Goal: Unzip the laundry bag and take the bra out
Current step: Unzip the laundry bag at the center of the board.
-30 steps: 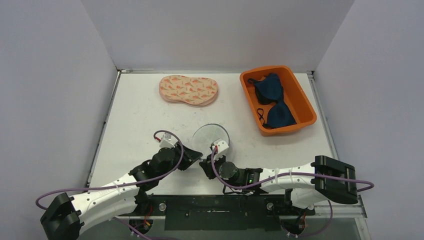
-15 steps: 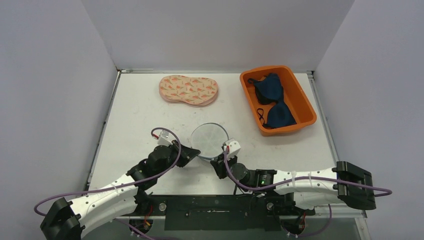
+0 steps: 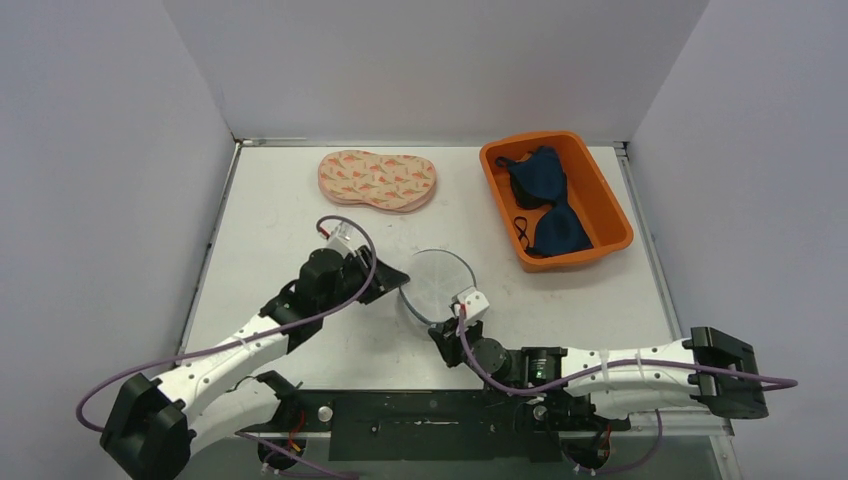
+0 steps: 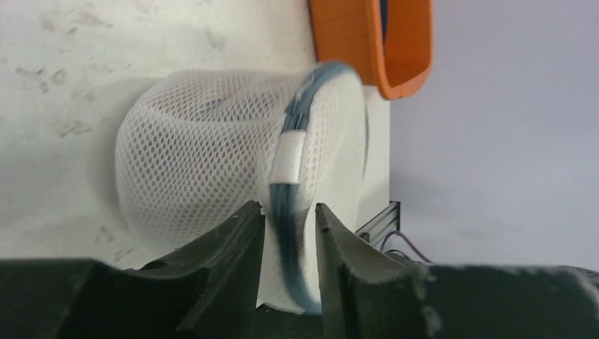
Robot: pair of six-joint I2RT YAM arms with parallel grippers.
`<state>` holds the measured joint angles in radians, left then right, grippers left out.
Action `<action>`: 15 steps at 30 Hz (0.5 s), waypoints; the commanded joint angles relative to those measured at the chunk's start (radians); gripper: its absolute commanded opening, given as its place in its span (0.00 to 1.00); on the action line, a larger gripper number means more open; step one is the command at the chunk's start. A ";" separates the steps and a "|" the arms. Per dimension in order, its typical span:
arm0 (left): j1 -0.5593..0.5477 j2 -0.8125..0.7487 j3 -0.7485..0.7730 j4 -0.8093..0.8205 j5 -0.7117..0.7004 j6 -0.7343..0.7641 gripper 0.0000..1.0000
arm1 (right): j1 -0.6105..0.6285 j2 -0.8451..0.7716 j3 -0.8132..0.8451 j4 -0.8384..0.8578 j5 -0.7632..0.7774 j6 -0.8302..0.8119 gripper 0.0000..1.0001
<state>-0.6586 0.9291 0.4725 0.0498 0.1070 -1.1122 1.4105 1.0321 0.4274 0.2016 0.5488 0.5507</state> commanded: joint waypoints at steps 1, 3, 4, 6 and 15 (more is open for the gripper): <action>0.026 0.141 0.189 0.020 0.157 0.154 0.43 | 0.043 0.057 0.012 0.114 0.029 -0.026 0.05; 0.024 0.179 0.254 -0.036 0.176 0.184 0.62 | 0.046 0.103 0.027 0.157 0.029 -0.017 0.05; 0.022 0.177 0.272 -0.086 0.155 0.193 0.71 | 0.046 0.126 0.032 0.180 0.025 -0.013 0.05; 0.025 0.136 0.269 -0.171 0.114 0.201 0.81 | 0.044 0.168 0.052 0.218 0.017 -0.016 0.05; 0.025 -0.256 0.101 -0.591 -0.043 0.160 0.96 | -0.013 0.292 0.153 0.282 -0.074 -0.055 0.05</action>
<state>-0.6376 0.8242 0.6418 -0.3149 0.1352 -0.9379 1.4296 1.3045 0.5201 0.3779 0.5270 0.5152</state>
